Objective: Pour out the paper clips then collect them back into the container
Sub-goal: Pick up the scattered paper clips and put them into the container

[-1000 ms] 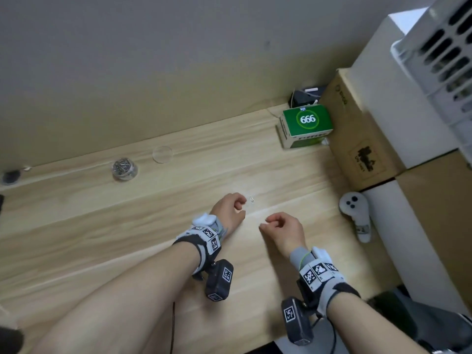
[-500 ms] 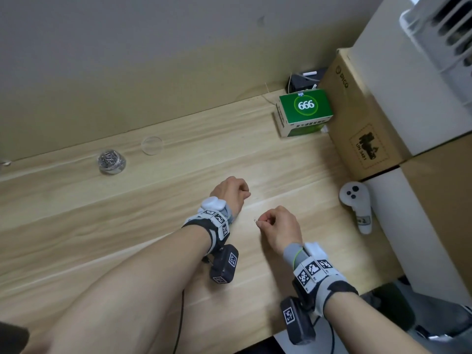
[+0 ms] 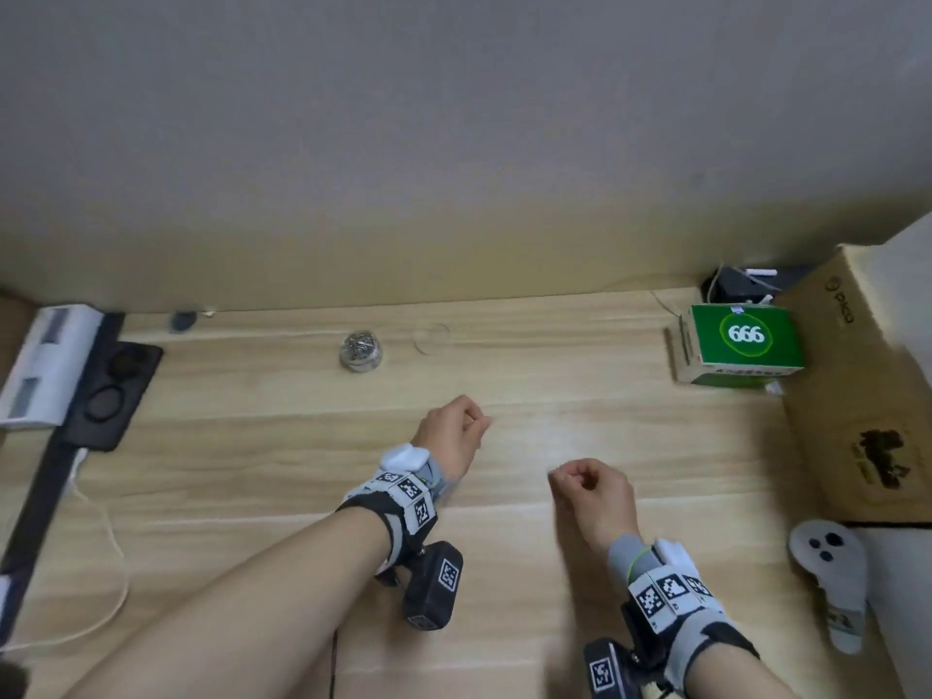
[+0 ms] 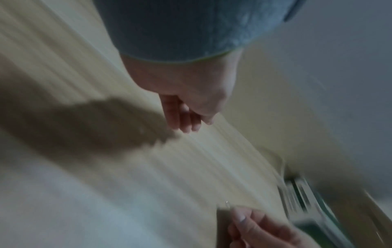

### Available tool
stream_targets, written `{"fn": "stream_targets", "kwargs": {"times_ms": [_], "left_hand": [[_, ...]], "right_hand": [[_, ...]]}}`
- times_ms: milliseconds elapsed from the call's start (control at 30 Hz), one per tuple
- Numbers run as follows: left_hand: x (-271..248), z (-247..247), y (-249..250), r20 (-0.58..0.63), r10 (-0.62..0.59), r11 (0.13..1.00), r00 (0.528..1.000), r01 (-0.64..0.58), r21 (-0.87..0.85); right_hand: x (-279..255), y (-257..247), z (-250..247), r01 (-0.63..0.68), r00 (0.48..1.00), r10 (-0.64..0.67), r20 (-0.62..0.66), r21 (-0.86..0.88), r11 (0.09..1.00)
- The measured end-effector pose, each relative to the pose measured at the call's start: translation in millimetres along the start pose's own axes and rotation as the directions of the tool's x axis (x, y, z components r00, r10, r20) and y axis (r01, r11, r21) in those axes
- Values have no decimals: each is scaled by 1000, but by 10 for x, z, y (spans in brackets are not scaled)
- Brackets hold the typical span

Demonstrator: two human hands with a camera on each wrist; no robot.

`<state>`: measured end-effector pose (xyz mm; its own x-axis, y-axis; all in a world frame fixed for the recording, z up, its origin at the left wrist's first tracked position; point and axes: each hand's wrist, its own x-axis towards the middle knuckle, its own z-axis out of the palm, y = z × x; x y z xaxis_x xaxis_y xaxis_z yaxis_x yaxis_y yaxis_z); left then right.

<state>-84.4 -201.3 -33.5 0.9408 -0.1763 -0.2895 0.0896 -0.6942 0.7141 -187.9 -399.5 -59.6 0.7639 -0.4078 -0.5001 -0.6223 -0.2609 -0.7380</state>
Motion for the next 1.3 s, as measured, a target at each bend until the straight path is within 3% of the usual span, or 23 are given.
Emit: {"fn": "stream_targets", "kwargs": {"times_ms": [133,233,333,433,567,800,967,1067,1167,1233,1300], "left_hand": [[121,-609,-326,-195,-136,988,971,118,-101],[234,-980,-565,-308,-253,948,917,172,-269],[420,-1257,-828,-331,-393,868,858,227,-442],[560,-1320,-982,-298,-397,839,868,212,-501],[733,-1372,-1071,-292,-352,870,889,195,-453],[924,-1386,-1119,-211,-443,804,871,282,-523],[1005,-1362,-1211,-132,-458,780,879,326,-533],[993,-1380,-1174,-131,-475,768,870,337,-544],[986,-1408,-1194,-195,-437,838,878,318,-443],[1006,-1404,-1206,-254,-395,894,883,306,-327],[1050,-1357,-1169,-264,-347,919,900,270,-288]], "right_hand": [[228,-512,513,24,994,-29,101,59,998],[366,-962,973,73,984,-87,156,93,993],[482,-1437,1419,102,968,-134,213,155,983],[585,-1785,1686,125,954,-179,242,221,967],[744,-2059,1992,157,926,-228,301,242,958],[860,-2161,2220,187,942,-208,263,103,977],[946,-2177,2237,234,959,-203,198,-152,960],[984,-2124,2176,206,960,-202,193,1,979],[1064,-2025,1970,202,977,-203,68,14,979],[1131,-1957,1772,222,975,-223,-7,-74,972],[1195,-1865,1617,231,972,-234,11,-198,953]]}}
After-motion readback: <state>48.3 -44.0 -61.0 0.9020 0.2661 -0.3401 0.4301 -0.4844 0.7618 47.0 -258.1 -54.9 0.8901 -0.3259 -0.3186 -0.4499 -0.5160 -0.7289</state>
